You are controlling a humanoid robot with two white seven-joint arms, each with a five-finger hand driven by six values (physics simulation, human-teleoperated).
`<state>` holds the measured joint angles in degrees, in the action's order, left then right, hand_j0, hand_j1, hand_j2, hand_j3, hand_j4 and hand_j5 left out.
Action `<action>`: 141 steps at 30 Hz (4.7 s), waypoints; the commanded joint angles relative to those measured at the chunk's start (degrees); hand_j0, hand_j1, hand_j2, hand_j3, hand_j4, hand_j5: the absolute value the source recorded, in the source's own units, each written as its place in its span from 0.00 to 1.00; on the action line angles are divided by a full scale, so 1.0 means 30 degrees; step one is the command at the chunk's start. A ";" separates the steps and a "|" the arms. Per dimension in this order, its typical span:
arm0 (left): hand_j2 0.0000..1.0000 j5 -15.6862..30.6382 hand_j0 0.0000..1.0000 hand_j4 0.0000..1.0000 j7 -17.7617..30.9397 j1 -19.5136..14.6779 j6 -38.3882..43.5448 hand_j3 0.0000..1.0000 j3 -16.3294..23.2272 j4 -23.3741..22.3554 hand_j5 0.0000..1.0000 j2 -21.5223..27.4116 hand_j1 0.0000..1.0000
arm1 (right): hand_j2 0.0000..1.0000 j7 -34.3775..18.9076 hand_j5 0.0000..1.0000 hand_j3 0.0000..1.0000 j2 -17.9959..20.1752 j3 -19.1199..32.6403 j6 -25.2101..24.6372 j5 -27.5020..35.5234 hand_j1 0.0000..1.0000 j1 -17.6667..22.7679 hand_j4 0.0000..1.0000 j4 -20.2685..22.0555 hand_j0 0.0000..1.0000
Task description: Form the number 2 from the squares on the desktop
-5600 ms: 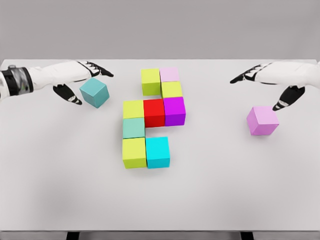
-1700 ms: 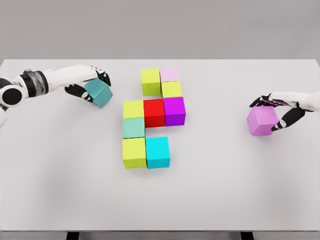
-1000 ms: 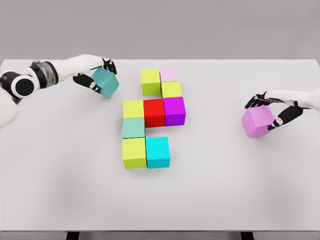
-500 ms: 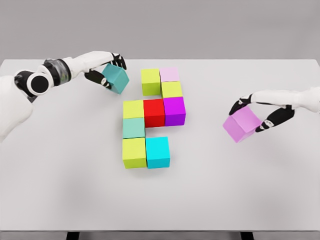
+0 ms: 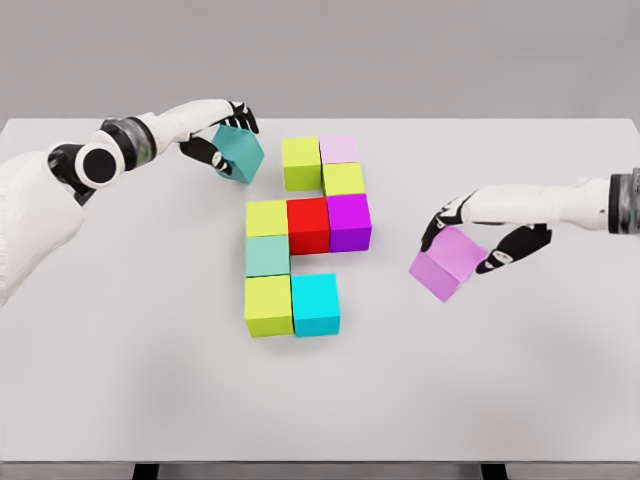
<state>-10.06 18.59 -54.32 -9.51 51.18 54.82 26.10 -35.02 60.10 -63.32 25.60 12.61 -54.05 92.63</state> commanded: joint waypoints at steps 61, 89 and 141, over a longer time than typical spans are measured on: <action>0.46 -0.0074 0.46 0.46 -0.0456 0.0322 0.3990 0.46 0.0166 0.1062 0.46 -0.1112 0.46 | 1.00 0.0006 1.00 1.00 -0.2895 -0.1305 0.2453 -0.3853 1.00 -0.0732 1.00 0.0735 1.00; 1.00 0.1039 1.00 1.00 -0.0427 0.0381 0.4019 1.00 0.0225 0.3053 1.00 0.1611 1.00 | 0.13 0.0006 0.13 0.13 0.0797 -0.1334 0.3133 -0.3941 0.13 -0.0703 0.13 0.0706 0.13; 0.70 -0.6695 0.70 0.70 0.2767 -0.3809 -0.0405 0.70 0.4444 -0.7288 0.70 -0.2606 0.70 | 0.14 0.0006 0.14 0.14 -0.2689 -0.9801 0.3133 -0.3912 0.14 -0.4248 0.14 -0.0056 0.14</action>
<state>-29.84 27.02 -65.83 -11.09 64.67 33.36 18.80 -35.00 52.17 -92.74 35.10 0.55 -66.80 92.55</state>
